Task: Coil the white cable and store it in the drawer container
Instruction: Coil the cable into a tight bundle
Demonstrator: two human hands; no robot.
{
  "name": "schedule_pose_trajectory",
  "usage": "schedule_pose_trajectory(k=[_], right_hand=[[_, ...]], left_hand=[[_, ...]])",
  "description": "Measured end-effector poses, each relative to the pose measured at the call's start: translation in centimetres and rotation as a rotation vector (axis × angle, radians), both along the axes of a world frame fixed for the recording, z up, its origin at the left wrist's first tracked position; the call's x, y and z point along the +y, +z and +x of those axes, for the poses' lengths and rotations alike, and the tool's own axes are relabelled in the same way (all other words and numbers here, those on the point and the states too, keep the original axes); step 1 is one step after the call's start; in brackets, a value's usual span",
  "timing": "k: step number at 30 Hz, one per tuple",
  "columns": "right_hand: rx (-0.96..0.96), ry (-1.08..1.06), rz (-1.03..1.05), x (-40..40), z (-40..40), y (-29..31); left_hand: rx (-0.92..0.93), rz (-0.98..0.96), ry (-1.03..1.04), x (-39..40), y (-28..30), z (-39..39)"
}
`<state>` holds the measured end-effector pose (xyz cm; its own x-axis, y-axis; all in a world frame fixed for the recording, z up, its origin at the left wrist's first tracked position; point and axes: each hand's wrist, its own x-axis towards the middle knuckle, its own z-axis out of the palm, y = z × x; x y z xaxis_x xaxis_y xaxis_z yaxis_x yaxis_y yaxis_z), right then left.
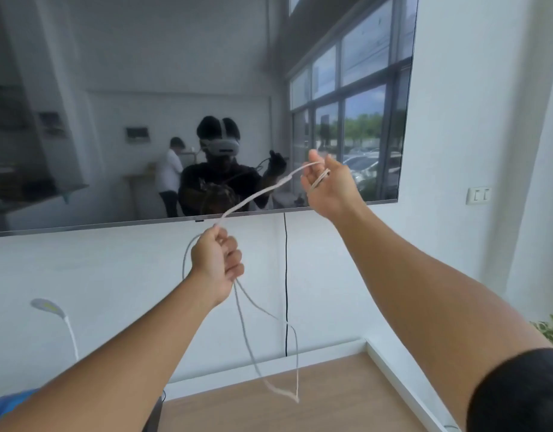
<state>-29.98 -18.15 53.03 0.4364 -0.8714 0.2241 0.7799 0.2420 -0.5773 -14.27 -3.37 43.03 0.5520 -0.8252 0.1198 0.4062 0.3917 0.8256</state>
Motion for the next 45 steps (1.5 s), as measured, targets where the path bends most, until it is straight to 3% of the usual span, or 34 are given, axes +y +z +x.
schedule_pose_trajectory(k=[7,12,17,20,23,25,27,29,31,34,38,41,45], right_hand=[[-0.282,0.075,0.011,-0.7,-2.4,3.9],[-0.197,0.236,-0.157,1.1,-3.6,4.3],[-0.039,0.608,-0.394,3.5,-6.3,4.1],[0.402,0.666,-0.669,5.0,-7.5,3.1],[1.180,0.454,-1.045,5.6,-7.9,1.3],[1.586,0.357,-1.116,5.8,-6.9,-0.1],[1.848,0.201,-1.168,5.6,-5.4,-1.3],[1.932,-0.076,-1.252,4.6,-4.3,-2.1],[1.709,-0.233,-1.110,3.5,-3.8,-2.4],[1.125,-0.073,-0.753,2.7,-3.6,-1.5],[0.496,0.089,-0.460,2.3,-3.3,0.9],[0.245,0.156,-0.388,2.4,-2.5,2.5],[0.041,0.191,-0.360,3.6,-1.2,4.0]], left_hand=[[-0.025,0.243,-0.041,1.6,-7.5,3.1],[-0.109,0.349,-0.122,1.7,-8.1,4.4],[-0.108,0.322,-0.059,0.7,-5.2,6.5],[-0.119,0.301,0.052,-0.1,-1.3,7.9],[-0.221,0.220,0.063,0.0,4.4,8.5],[-0.318,0.145,0.009,0.5,8.4,7.3],[-0.408,0.059,-0.046,1.3,11.9,5.1],[-0.495,-0.003,-0.066,2.3,14.2,2.7],[-0.564,-0.026,-0.062,3.2,15.0,0.7],[-0.620,-0.021,-0.044,4.3,13.9,-0.8],[-0.717,0.024,-0.059,5.2,10.4,-1.3],[-0.777,0.068,-0.136,5.1,7.4,-2.2],[-0.592,0.128,-0.419,4.5,4.3,-3.1]])
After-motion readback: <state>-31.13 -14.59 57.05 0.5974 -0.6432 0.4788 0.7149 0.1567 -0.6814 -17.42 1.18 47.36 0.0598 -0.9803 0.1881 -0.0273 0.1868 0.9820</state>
